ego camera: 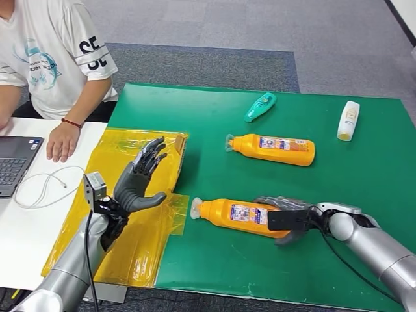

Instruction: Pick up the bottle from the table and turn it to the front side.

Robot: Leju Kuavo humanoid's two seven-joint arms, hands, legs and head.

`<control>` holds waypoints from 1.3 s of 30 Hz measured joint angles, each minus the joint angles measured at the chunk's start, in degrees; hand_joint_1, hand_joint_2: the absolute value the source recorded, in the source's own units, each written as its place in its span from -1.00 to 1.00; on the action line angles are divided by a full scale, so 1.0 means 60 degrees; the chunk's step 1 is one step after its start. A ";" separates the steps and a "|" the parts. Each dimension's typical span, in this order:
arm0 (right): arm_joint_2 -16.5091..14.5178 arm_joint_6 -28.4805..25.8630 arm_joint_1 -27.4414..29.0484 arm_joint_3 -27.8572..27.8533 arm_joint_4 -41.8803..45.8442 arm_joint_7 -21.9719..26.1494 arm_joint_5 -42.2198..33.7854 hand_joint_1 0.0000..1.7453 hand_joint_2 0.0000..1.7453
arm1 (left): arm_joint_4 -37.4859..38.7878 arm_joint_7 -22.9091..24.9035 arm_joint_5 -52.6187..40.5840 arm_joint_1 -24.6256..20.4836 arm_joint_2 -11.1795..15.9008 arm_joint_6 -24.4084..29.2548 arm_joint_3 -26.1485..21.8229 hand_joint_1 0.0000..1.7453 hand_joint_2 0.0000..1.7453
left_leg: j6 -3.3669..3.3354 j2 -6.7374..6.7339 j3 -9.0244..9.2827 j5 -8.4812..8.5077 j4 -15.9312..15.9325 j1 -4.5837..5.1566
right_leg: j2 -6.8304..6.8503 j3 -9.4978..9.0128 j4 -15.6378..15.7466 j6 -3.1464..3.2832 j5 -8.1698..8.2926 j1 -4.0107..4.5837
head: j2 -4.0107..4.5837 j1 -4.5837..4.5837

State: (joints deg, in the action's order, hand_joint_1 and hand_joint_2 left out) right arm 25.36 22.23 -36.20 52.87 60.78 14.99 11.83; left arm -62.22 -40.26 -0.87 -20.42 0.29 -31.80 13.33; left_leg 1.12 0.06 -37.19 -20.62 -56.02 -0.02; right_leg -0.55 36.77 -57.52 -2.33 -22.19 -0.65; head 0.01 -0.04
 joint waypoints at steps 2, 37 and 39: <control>-0.0020 0.0000 -0.0020 0.0045 0.0000 0.0000 -0.0019 -1.00 1.00 | 0.0011 0.0000 0.0000 -0.0003 -0.0006 0.0000 0.0000 -1.00 1.00 | 0.0000 0.0000 0.0000 0.0000 0.0000 0.0000 | 0.0000 0.0000 0.0000 0.0000 0.0000 0.0000 | -0.0001 -0.0001; -0.0122 -0.0335 -0.0108 0.0273 0.0225 -0.0090 0.0017 -0.73 1.00 | -0.0001 -0.0004 0.0087 0.0061 0.0029 0.0022 -0.0113 -1.00 1.00 | 0.0000 0.0000 -0.0002 0.0000 0.0000 0.0000 | 0.0000 0.0000 -0.0001 0.0000 0.0000 0.0000 | -0.0002 -0.0001; -0.0122 -0.0366 -0.0107 0.0273 0.0264 -0.0099 0.0063 -0.75 1.00 | -0.0054 -0.0004 0.0087 0.0083 0.0055 0.0022 -0.0136 -1.00 1.00 | 0.0000 0.0000 -0.0002 0.0000 0.0000 0.0000 | 0.0000 0.0000 -0.0001 0.0000 0.0000 0.0000 | -0.0002 -0.0002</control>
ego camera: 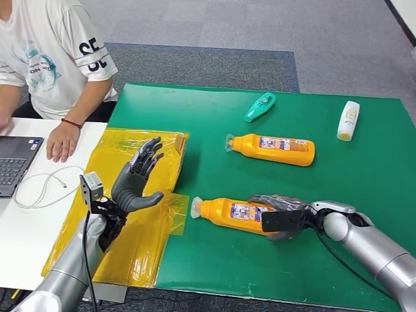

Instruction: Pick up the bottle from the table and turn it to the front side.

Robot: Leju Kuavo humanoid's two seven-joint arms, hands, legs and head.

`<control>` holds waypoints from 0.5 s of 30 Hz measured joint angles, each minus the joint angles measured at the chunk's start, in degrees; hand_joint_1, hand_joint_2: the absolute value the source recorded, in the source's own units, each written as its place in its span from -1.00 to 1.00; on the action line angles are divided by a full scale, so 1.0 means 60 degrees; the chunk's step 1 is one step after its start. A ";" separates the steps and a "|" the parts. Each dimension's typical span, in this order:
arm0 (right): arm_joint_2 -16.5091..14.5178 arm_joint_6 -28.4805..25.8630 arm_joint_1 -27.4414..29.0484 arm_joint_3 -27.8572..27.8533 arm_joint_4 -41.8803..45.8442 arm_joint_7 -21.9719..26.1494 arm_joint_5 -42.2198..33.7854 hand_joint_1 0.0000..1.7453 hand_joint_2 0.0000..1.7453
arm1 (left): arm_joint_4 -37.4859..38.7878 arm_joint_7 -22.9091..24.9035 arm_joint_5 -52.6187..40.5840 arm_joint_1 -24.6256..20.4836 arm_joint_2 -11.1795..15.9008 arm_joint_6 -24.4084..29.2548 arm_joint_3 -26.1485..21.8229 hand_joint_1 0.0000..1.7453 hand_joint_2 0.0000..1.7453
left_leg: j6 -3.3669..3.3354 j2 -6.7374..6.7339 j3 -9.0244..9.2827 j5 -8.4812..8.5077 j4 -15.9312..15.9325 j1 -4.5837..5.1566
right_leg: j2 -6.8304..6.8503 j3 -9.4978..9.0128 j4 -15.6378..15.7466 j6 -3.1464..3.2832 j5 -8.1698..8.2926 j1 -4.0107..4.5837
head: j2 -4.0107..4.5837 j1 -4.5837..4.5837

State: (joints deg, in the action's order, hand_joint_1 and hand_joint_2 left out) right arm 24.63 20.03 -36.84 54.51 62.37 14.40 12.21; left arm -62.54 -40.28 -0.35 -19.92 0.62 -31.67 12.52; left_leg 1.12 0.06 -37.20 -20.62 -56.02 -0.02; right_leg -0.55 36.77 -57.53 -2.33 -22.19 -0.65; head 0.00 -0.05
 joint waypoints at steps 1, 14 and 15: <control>0.0000 -0.0014 0.0000 0.0000 0.0020 -0.0002 0.0018 -0.77 1.00 | -0.0027 0.0000 0.0001 0.0012 0.0015 0.0000 -0.0010 -1.00 1.00 | 0.0000 0.0000 0.0000 0.0000 0.0000 0.0000 | 0.0000 0.0000 0.0000 0.0000 0.0000 0.0000 | 0.0001 0.0001; -0.0004 -0.0124 -0.0001 -0.0011 0.0213 -0.0137 0.0331 -0.81 1.00 | -0.0373 0.0000 0.0004 0.0131 0.0128 0.0000 -0.0240 -1.00 1.00 | 0.0000 0.0000 0.0000 0.0000 0.0000 0.0000 | 0.0000 -0.0001 -0.0001 0.0000 0.0000 0.0000 | 0.0001 0.0001; -0.0007 -0.0150 0.0001 -0.0011 0.0213 -0.0175 0.0381 -0.81 1.00 | -0.0393 0.0000 0.0004 0.0139 0.0131 0.0000 -0.0250 -1.00 1.00 | 0.0000 0.0000 0.0000 0.0000 0.0000 0.0000 | 0.0000 -0.0001 -0.0001 0.0000 0.0000 0.0000 | 0.0002 0.0001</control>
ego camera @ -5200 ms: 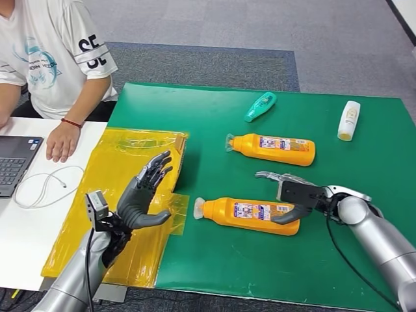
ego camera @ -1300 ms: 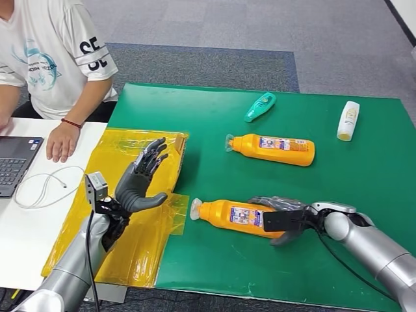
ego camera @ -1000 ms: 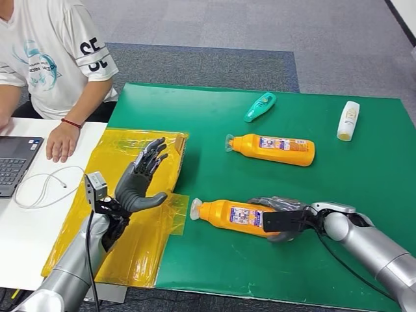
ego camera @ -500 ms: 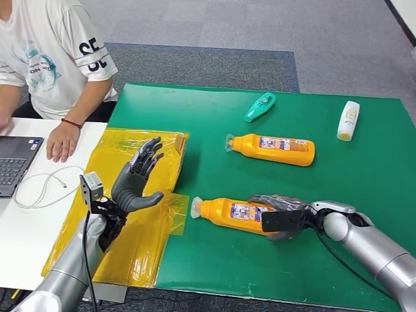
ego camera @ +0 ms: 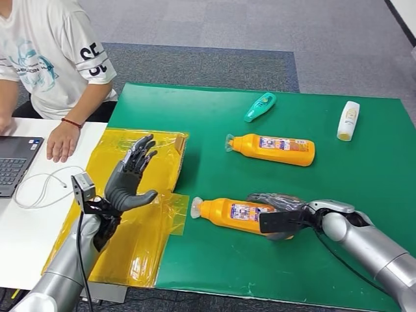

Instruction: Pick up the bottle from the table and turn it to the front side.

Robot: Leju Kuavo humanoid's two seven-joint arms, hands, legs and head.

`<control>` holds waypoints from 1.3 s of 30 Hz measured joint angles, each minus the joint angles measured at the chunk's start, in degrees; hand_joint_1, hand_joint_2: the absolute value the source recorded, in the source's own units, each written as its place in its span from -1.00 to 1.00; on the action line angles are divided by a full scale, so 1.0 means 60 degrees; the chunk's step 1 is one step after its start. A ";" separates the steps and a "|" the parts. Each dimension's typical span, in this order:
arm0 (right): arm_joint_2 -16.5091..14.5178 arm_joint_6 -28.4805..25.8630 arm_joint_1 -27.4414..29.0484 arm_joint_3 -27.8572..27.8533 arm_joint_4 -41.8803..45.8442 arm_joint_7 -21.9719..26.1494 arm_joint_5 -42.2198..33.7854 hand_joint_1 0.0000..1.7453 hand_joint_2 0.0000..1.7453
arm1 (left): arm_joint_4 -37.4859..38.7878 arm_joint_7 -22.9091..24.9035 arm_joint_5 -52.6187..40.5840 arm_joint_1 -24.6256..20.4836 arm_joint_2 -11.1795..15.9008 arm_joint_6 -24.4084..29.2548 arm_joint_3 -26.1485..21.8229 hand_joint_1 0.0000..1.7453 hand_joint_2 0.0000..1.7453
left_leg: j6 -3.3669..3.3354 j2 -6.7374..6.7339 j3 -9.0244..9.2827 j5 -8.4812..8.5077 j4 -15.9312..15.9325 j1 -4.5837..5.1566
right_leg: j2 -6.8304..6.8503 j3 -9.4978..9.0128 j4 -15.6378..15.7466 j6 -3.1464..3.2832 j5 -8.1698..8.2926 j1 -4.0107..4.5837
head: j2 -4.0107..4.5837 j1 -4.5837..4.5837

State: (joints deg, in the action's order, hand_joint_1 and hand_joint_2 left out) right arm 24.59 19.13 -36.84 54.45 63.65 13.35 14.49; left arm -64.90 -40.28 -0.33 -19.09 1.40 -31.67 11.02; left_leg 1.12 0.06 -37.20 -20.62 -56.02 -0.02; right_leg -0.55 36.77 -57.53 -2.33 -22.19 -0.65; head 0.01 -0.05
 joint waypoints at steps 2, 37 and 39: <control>-0.0012 -0.0046 0.0003 0.0000 0.0000 -0.0055 0.0087 -0.81 1.00 | -0.0034 0.0000 0.0000 0.0019 0.0004 0.0000 -0.0019 -1.00 1.00 | 0.0000 0.0000 0.0000 0.0000 0.0000 0.0000 | 0.0000 0.0000 0.0000 0.0000 0.0000 0.0000 | 0.0001 0.0001; -0.0025 -0.0062 0.0005 -0.0004 -0.0024 -0.0221 0.0350 1.00 1.00 | -0.0136 0.0000 0.0029 0.0077 0.0032 -0.0106 -0.0179 -1.00 1.00 | 0.0000 0.0000 0.0002 0.0001 0.0000 0.0000 | 0.0000 0.0001 0.0000 0.0000 0.0000 0.0000 | 0.0001 0.0000; -0.0025 -0.0066 0.0005 -0.0004 -0.0027 -0.0221 0.0350 1.00 1.00 | -0.0142 0.0000 0.0029 0.0077 0.0032 -0.0115 -0.0193 -1.00 1.00 | 0.0000 0.0000 0.0002 0.0000 0.0000 0.0000 | 0.0000 0.0001 0.0000 0.0000 0.0000 0.0000 | -0.0001 0.0001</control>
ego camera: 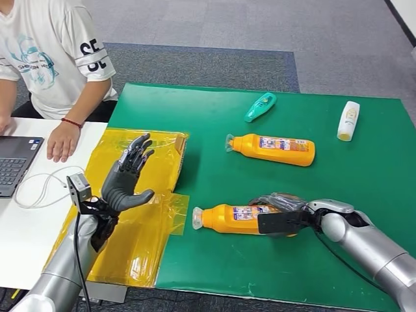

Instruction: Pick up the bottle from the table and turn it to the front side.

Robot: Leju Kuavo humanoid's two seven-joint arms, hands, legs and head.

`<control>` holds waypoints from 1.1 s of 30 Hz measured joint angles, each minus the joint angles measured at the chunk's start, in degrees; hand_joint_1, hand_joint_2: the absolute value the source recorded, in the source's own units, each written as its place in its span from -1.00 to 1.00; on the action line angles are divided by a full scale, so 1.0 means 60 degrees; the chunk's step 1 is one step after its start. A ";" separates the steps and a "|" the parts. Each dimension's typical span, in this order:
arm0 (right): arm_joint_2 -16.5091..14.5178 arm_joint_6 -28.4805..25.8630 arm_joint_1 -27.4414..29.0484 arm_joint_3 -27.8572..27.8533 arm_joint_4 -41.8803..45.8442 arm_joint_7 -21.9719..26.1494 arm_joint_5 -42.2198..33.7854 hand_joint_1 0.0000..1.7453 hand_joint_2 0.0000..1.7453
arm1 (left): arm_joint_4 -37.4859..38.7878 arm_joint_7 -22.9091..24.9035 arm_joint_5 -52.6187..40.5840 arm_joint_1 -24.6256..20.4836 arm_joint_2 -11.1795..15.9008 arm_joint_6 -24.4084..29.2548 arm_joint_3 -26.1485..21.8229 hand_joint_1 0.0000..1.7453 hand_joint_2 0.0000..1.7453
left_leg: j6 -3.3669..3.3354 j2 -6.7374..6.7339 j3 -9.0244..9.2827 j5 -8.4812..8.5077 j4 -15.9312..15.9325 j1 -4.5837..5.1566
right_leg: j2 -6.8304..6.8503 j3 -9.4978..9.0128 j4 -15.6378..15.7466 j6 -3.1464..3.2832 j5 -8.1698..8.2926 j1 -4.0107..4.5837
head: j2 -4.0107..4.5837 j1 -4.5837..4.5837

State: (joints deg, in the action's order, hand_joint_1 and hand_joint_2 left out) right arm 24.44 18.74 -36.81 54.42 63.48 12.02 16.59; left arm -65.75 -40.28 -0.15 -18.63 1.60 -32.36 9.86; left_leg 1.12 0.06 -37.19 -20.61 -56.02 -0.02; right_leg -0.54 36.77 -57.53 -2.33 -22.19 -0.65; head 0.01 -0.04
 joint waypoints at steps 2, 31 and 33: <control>0.0000 -0.0001 0.0000 0.0000 -0.0002 -0.0001 0.0002 1.00 1.00 | -0.0005 0.0000 0.0001 0.0000 0.0000 -0.0005 -0.0017 -1.00 1.00 | 0.0000 0.0000 0.0000 0.0000 0.0000 0.0000 | 0.0000 0.0000 0.0000 0.0000 0.0000 0.0000 | 0.0000 0.0000; -0.0210 -0.0170 0.0931 -0.1531 -0.0529 0.1002 -0.1323 1.00 1.00 | -0.0043 0.0000 0.0014 0.0000 -0.0057 -0.0097 -0.0019 -1.00 1.00 | 0.0000 0.0000 0.0002 -0.0002 0.0000 -0.0002 | -0.0002 0.0000 0.0001 -0.0001 -0.0003 0.0002 | 0.0001 0.0000; -0.0305 -0.0134 0.1098 -0.1816 -0.0594 0.1126 -0.1515 1.00 1.00 | -0.0043 0.0000 0.0015 0.0000 -0.0068 -0.0098 -0.0015 -1.00 1.00 | 0.0001 -0.0001 0.0004 -0.0002 0.0000 -0.0002 | -0.0002 -0.0001 0.0001 -0.0001 -0.0003 0.0002 | 0.0000 -0.0001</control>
State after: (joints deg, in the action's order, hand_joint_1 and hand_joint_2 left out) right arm 22.60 17.93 -30.22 43.53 59.92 18.78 7.50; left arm -66.01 -40.28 -0.07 -18.63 1.19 -32.95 9.78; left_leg 1.12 0.06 -37.17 -20.63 -56.01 -0.03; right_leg -0.56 36.77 -57.52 -2.34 -22.21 -0.64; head 0.01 -0.05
